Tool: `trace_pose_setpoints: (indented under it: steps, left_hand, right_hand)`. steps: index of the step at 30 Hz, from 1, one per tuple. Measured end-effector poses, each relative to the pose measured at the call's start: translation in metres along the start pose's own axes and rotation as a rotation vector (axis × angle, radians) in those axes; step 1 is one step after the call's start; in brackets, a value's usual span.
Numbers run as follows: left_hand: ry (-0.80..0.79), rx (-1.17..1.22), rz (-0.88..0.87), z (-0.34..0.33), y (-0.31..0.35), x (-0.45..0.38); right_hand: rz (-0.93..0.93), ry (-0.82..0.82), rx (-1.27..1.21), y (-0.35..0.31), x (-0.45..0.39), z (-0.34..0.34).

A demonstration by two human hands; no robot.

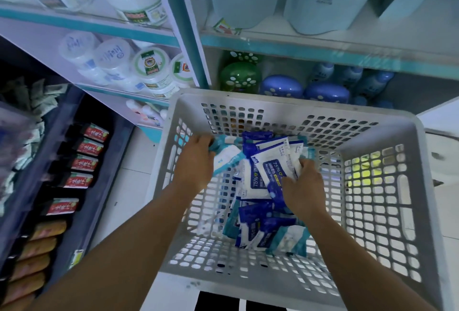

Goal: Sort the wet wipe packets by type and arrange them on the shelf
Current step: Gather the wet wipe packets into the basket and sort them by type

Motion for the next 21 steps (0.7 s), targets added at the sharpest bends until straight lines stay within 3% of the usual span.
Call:
trace_pose_setpoints:
  steps: [5, 11, 17, 21]
  left_hand:
    - [-0.124, -0.476, -0.250, -0.026, 0.014, -0.019]
    - [-0.123, -0.613, -0.344, -0.052, 0.026, -0.048]
    - [-0.131, -0.621, -0.386, -0.069, 0.018, -0.064]
    - [-0.039, -0.280, -0.367, -0.063, 0.025, -0.049]
  right_hand:
    - [0.165, 0.023, 0.261, -0.023, 0.003, -0.008]
    - [0.178, 0.053, 0.321, -0.022, -0.005, -0.010]
    - [0.205, 0.063, 0.329, -0.020, -0.009, -0.012]
    - [0.230, 0.058, 0.309, -0.017, -0.011, -0.012]
Point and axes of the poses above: each hand's wrist, its own x-axis away from the middle knuckle, its own z-axis out of the back of the hand, y = z × x, the point moved 9 cm from there along -x, towards the middle knuckle, and after that the axes turned 5 degrees about -z, right-handed, at the moved point
